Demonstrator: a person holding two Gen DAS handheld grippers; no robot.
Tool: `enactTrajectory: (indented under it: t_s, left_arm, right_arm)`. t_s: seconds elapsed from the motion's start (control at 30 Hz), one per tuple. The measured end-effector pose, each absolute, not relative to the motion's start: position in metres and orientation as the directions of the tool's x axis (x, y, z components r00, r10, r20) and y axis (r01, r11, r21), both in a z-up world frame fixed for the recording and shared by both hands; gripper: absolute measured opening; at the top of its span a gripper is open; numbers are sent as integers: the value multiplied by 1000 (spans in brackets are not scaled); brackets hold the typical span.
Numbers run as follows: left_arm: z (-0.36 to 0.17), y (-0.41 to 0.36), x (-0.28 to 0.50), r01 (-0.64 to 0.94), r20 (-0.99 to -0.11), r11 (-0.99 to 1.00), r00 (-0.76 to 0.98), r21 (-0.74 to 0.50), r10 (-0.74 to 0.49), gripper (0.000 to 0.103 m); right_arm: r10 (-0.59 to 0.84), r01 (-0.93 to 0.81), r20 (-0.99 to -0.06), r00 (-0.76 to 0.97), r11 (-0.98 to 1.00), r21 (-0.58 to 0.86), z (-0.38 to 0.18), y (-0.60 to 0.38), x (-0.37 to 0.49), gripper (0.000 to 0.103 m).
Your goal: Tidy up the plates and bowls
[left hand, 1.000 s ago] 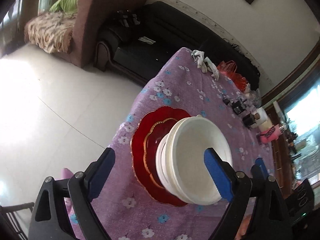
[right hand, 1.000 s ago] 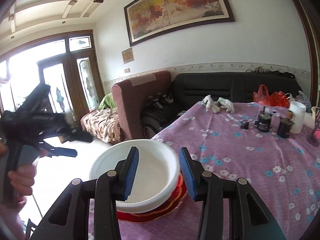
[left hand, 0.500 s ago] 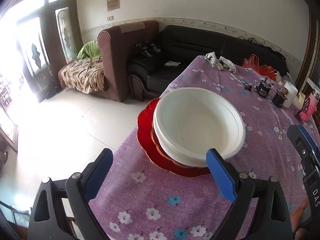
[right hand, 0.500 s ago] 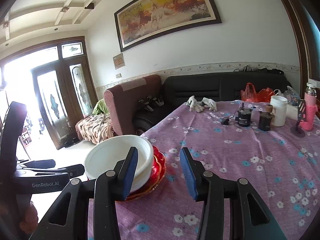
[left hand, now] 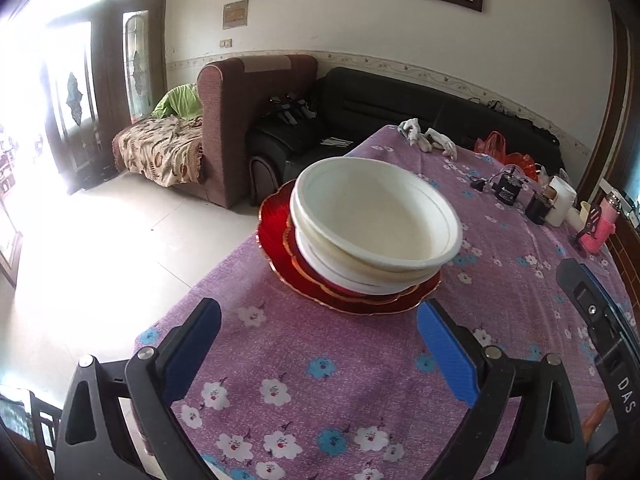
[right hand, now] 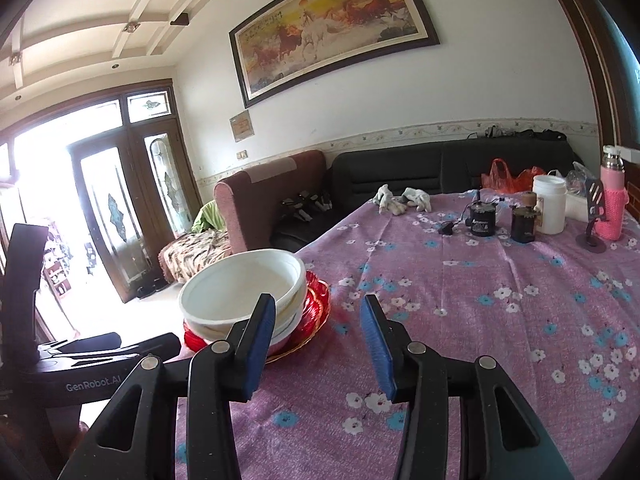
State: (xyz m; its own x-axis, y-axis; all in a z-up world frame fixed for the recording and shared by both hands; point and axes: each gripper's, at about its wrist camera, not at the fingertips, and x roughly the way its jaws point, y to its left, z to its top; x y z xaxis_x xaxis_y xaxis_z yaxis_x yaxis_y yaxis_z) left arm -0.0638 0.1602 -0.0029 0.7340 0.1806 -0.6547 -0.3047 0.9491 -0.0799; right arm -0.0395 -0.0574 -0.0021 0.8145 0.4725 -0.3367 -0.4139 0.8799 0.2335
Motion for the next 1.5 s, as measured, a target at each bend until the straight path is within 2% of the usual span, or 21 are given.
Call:
enactTrajectory:
  t_s: [0.1, 0.2, 0.3, 0.37, 0.47, 0.53, 1.37, 1.43, 1.5]
  left_arm:
    - [-4, 172, -69, -284, -654, 954, 740, -92, 157, 99]
    - [2, 192, -74, -238, -659, 958, 748, -161, 75, 99]
    - [15, 209, -82, -263, -634, 945, 769, -195, 83, 99]
    - [21, 214, -87, -295, -615, 940, 778, -172, 131, 99]
    - [26, 214, -89, -361, -597, 929, 763, -77, 247, 99]
    - [24, 214, -87, -379, -603, 923, 751, -62, 267, 100]
    - [13, 196, -79, -349, -626, 937, 739, -37, 250, 100]
    - [13, 197, -78, -338, -634, 940, 737, -43, 236, 100]
    - [14, 203, -76, -296, -656, 951, 737, -93, 165, 100]
  right_arm:
    - [483, -426, -331, 810, 874, 233, -4, -56, -41, 49]
    - [492, -439, -330, 806, 870, 225, -6, -52, -43, 49]
    - [506, -450, -335, 795, 862, 232, -10, -46, -44, 49]
    - [513, -459, -335, 790, 858, 232, -11, -42, -45, 49]
    - [526, -473, -327, 785, 850, 232, -13, -37, -48, 49]
    - [530, -480, -326, 783, 848, 226, -14, -36, -48, 49]
    - [519, -459, -334, 787, 854, 244, -20, -42, -49, 49]
    - [518, -458, -333, 788, 855, 244, -20, -42, -49, 49]
    - [517, -457, -333, 788, 855, 245, -20, -42, -49, 49]
